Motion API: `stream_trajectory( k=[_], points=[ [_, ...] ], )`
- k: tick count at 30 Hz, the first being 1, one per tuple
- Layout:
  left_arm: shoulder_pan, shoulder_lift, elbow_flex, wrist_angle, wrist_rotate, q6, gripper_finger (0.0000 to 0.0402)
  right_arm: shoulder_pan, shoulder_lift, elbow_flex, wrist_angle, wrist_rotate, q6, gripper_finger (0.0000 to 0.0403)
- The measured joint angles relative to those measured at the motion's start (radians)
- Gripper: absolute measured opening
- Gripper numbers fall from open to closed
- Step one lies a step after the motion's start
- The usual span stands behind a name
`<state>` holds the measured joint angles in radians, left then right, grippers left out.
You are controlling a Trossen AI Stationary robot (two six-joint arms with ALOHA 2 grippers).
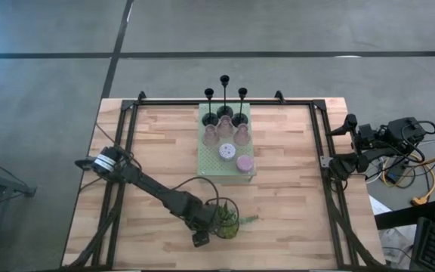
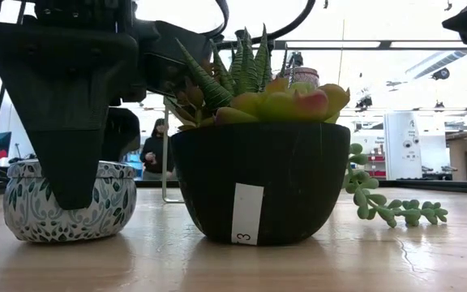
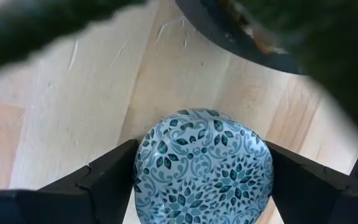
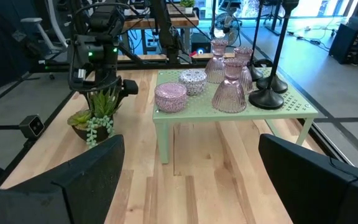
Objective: Pick & Place candle stick holders
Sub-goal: Put the green patterned scented candle on the shelf
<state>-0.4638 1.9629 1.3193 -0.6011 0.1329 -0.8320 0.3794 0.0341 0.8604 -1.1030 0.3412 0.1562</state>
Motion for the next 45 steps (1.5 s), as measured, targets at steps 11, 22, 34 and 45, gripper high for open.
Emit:
stream_trajectory(
  k=[11, 22, 34, 45],
  points=[
    [0.059, -0.020, -0.004, -0.009, 0.070, 0.052, 0.0319, 0.000, 0.000, 0.000, 0.000, 0.000, 0.000, 0.0366],
    [0.085, -0.094, 0.037, -0.135, 0.094, 0.066, 0.0310, 0.000, 0.000, 0.000, 0.000, 0.000, 0.000, 0.0366],
    [0.097, -0.133, 0.196, -0.331, 0.068, 0.097, 0.0310, 0.000, 0.000, 0.000, 0.000, 0.000, 0.000, 0.0366],
    [0.172, -0.135, 0.395, -0.523, 0.022, 0.124, 0.0310, 0.000, 0.000, 0.000, 0.000, 0.000, 0.000, 0.0366]
  ],
)
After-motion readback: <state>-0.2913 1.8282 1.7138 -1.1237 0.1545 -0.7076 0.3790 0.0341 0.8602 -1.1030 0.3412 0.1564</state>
